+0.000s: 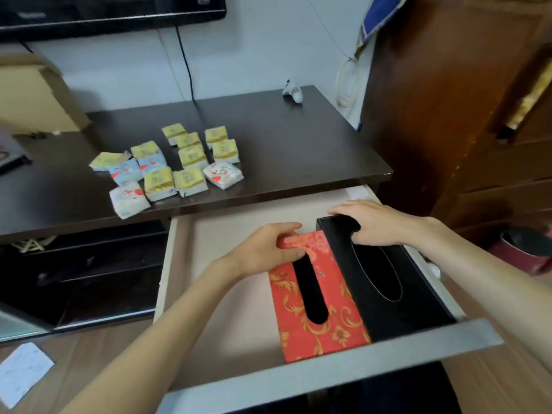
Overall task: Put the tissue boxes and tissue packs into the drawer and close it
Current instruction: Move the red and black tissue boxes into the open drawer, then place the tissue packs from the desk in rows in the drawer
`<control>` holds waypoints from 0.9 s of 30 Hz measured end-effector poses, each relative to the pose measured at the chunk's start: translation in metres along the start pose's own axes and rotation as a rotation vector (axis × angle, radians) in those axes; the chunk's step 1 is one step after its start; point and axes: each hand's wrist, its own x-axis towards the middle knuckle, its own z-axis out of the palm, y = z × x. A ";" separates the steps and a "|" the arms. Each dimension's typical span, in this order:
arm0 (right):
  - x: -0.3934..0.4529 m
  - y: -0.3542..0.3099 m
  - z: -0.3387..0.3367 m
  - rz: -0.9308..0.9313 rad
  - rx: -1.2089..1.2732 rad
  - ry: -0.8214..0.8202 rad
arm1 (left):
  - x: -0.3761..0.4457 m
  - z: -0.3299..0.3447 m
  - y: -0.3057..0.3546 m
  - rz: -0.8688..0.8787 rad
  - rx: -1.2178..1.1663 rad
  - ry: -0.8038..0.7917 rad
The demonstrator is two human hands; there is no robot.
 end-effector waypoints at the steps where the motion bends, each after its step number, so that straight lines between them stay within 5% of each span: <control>1: 0.001 -0.005 -0.005 -0.015 0.038 0.017 | -0.004 -0.007 -0.001 -0.005 -0.050 0.023; 8: 0.035 -0.065 -0.043 -0.172 0.317 0.272 | -0.037 -0.101 -0.023 0.049 -0.119 0.382; 14: 0.118 -0.127 -0.065 -0.184 0.475 0.316 | -0.011 -0.173 -0.059 -0.066 0.093 0.535; 22: 0.238 -0.161 -0.089 -0.119 0.443 0.325 | 0.078 -0.240 -0.109 -0.234 0.315 0.535; 27: 0.289 -0.170 -0.091 -0.090 0.393 0.262 | 0.119 -0.258 -0.135 -0.276 0.441 0.335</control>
